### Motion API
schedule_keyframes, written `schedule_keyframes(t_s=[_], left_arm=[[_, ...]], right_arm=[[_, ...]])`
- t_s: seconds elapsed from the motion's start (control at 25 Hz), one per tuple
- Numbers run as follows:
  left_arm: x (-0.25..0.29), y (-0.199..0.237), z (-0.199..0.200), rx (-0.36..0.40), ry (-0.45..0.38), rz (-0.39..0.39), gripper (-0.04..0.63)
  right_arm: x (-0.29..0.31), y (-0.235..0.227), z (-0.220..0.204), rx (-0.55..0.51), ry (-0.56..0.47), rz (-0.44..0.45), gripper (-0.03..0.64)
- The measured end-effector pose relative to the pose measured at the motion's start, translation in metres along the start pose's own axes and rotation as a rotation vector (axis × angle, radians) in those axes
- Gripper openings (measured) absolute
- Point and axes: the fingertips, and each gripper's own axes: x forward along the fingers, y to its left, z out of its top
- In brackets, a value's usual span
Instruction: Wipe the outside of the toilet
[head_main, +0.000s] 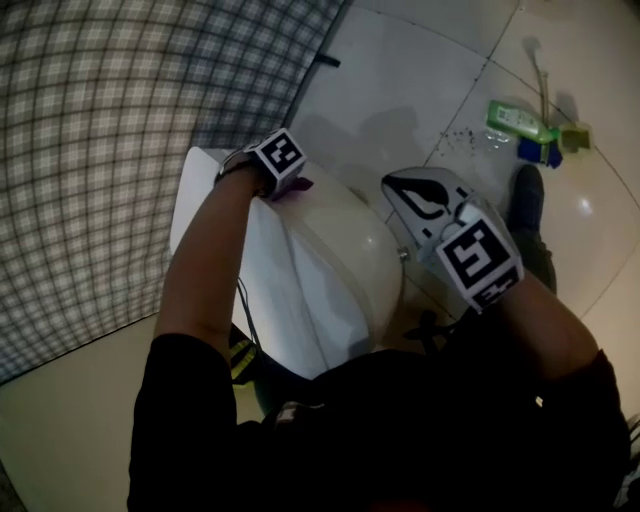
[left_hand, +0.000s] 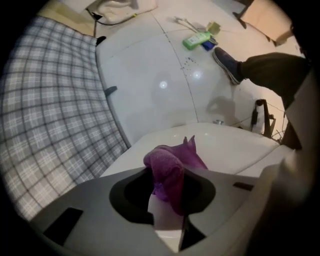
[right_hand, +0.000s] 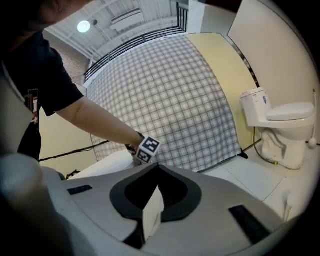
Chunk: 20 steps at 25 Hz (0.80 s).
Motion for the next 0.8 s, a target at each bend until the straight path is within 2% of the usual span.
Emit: schedule_keyframes(t_s=[0.12,0.2,0.4,0.56,0.8], left_arm=[[-0.005,0.026,-0.020,-0.074,-0.029,0.043,0.094],[0.004,0.030,-0.025,-0.087,-0.009,0.054,0.094],[0.048,0.012,-0.004,0.012,0.128,-0.018,0.092],[0.081,0.004,0.008,0.083,0.233,-0.044,0.092],[0.118,-0.007,0.033,0.128,0.291,-0.079,0.092]], right_arm=[[0.004,-0.004,-0.003,0.024,0.015,-0.023,-0.009],[0.005,-0.006,-0.005,0.035,0.021,-0.026,-0.011],[0.011,-0.008,-0.013,-0.005,0.052,0.004,-0.009],[0.016,-0.013,-0.017,0.027,0.067,0.004,-0.009],[0.021,-0.016,-0.025,0.053,0.087,0.017,-0.009]])
